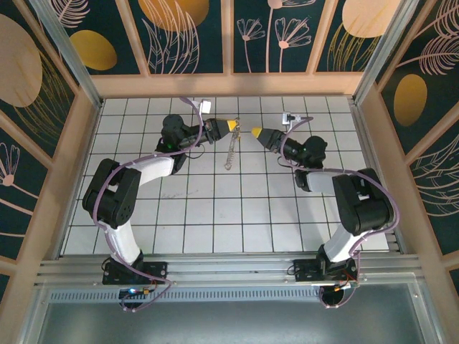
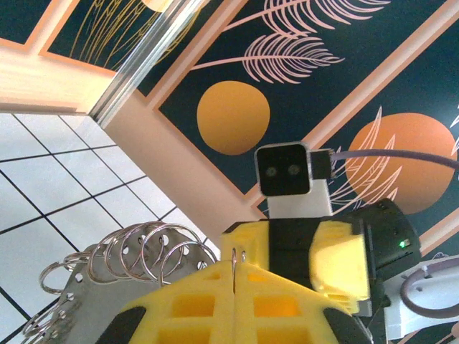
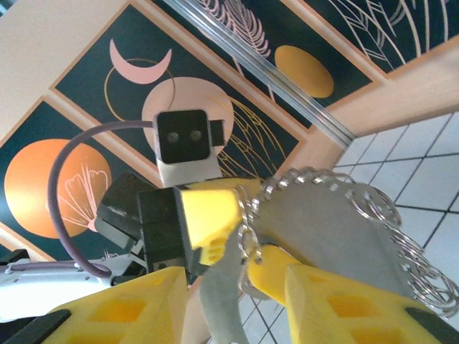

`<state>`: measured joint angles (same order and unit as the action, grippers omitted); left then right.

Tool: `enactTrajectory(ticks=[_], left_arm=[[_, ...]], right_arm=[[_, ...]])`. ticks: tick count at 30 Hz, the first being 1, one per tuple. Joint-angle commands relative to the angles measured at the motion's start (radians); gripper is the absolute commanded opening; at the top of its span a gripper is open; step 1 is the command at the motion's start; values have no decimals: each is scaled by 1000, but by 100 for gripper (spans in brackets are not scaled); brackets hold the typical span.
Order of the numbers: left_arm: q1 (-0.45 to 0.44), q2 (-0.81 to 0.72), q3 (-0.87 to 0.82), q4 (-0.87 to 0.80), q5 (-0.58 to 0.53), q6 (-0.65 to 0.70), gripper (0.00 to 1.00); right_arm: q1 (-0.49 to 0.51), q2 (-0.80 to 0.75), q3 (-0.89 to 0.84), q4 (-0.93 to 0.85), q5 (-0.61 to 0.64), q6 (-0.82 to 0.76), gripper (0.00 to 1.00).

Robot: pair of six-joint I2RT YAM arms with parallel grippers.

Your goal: Put the keys on the keyring

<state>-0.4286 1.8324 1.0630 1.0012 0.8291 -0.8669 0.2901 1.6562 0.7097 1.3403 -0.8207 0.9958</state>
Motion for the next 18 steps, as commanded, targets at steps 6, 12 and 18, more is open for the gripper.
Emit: enactTrajectory(ticks=[6, 12, 18], left_arm=[[-8, -36, 14, 63, 9, -22, 0], [-12, -44, 12, 64, 8, -27, 0], [-13, -51, 9, 65, 5, -26, 0]], right_arm=[[76, 1, 183, -176, 70, -159, 47], [86, 39, 188, -133, 114, -147, 47], [97, 56, 164, -73, 106, -121, 44]])
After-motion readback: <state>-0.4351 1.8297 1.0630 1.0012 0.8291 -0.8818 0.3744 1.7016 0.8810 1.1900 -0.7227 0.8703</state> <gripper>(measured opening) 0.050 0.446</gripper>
